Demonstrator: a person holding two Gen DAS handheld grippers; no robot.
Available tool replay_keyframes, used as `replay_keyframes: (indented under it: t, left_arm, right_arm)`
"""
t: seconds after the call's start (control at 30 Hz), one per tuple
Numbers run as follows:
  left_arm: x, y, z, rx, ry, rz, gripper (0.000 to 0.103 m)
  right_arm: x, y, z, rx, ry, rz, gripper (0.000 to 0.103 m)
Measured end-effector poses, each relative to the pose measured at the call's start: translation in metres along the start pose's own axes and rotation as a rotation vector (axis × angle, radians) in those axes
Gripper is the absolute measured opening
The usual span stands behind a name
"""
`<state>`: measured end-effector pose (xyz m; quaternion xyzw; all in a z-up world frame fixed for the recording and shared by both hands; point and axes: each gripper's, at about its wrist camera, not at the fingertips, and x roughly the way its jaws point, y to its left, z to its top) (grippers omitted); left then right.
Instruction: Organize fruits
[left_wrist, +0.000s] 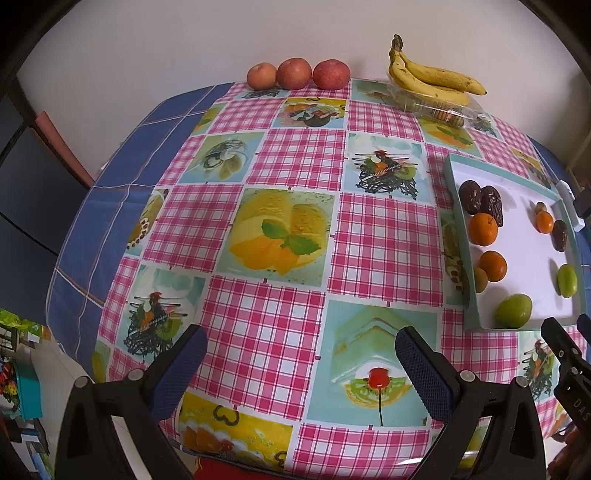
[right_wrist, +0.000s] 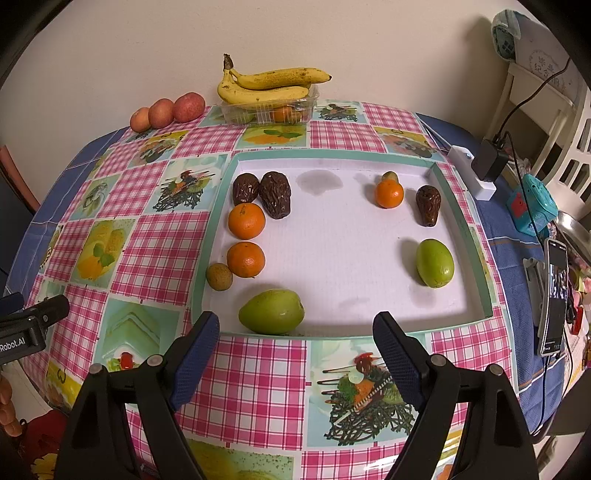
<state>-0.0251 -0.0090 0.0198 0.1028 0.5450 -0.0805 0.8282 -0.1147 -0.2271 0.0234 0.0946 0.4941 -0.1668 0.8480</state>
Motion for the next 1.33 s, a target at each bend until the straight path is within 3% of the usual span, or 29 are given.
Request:
replay_keyframes:
  t: [0.93,1.33]
  left_arm:
    - [0.000,0.004,0.001,-0.032,0.001,0.011,0.103]
    - [-0.003,0.000,0.000,-0.001,-0.020,0.022,0.103]
  right_arm:
    - [0.004,-0.008,0.000,0.015,0.015,-0.004,0.086]
    - [0.004,-0.012,0.002,0.034,0.016,-0.005,0.086]
